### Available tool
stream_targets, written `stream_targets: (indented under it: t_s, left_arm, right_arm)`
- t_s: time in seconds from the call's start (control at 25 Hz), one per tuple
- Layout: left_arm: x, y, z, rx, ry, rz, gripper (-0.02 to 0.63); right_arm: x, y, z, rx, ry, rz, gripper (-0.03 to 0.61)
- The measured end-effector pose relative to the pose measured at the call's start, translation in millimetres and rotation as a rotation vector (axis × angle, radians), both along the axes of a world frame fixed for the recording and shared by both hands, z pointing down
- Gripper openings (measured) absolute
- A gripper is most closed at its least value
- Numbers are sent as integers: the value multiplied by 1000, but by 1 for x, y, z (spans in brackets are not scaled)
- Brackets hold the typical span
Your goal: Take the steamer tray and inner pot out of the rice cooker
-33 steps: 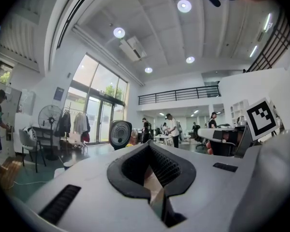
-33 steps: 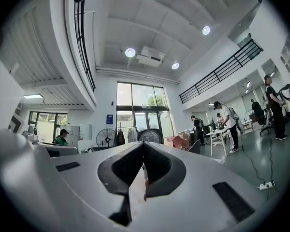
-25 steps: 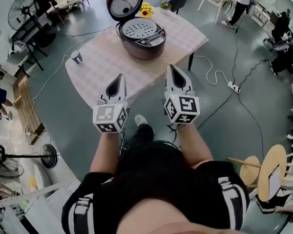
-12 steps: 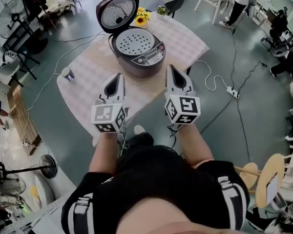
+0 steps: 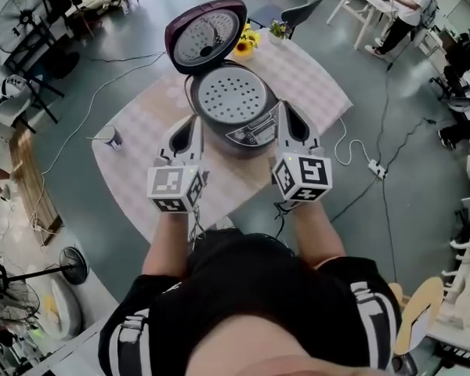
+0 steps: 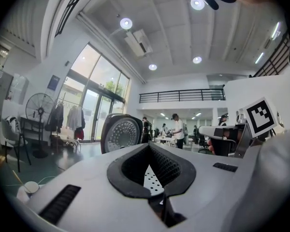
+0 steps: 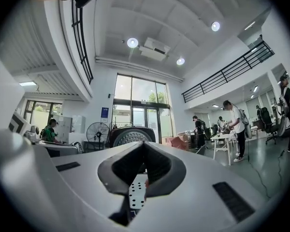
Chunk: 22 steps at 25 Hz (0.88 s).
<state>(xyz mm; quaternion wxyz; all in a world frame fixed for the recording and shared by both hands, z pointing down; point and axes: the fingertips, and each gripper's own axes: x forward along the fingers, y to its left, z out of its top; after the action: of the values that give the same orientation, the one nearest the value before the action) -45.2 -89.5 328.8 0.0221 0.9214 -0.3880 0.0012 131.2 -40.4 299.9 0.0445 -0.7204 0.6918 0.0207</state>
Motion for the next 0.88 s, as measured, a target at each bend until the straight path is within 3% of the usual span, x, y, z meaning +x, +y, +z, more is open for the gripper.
stream_targets:
  t_s: [0.4,0.88]
  left_arm:
    - [2,-54,3,-26,-14,-34,2]
    - [-4,-75,1,-28,-30,-220,2]
  right_arm:
    - [19,-60,-1,-30,-23,-2,-3]
    - [37,-112,-3,-33,-12,-133,-3]
